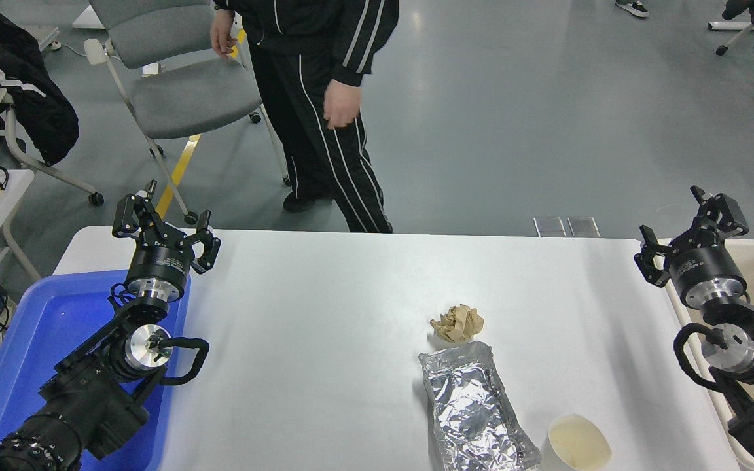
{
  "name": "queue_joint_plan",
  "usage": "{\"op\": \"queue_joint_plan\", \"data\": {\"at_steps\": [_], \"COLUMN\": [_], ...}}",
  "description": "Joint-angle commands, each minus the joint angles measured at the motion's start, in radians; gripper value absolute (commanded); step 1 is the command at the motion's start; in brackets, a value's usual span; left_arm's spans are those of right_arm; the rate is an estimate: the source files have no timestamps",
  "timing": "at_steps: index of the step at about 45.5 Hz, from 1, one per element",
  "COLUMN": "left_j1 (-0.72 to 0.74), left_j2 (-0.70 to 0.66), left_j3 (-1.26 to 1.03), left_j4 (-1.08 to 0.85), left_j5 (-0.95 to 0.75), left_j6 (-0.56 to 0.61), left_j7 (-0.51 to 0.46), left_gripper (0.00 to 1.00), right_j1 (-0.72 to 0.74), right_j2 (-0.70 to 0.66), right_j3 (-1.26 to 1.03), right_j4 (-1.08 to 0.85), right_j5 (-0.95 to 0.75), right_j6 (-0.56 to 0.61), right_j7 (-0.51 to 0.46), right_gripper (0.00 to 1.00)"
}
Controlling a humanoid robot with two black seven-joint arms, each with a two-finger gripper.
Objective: Dispose of the paper cup in the dustbin
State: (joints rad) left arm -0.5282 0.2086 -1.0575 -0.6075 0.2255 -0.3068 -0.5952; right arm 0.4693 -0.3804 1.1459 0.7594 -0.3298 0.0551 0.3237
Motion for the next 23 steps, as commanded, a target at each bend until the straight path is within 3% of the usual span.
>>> {"op": "queue_joint_plan", "data": {"at_steps": [1, 23], "left_j1": [0.001, 0.001], "left_j2": [0.000, 0.000], "left_j3": [0.001, -0.001], "left_j4": [0.000, 0.000], "left_j5": [0.000, 0.000], "left_j6": [0.000, 0.000], "left_j7": [0.000, 0.000], "left_gripper": [1.00, 1.00], "right_j1": [-0.003, -0.003], "right_j2": [0.000, 0.002], "right_j3": [0.000, 0.003], "right_j4": [0.000, -0.002], "right_j5": [0.000, 0.000], "right_j6": [0.000, 0.000], "right_j7": [0.000, 0.000], "right_gripper": [0.99, 0.99]}}
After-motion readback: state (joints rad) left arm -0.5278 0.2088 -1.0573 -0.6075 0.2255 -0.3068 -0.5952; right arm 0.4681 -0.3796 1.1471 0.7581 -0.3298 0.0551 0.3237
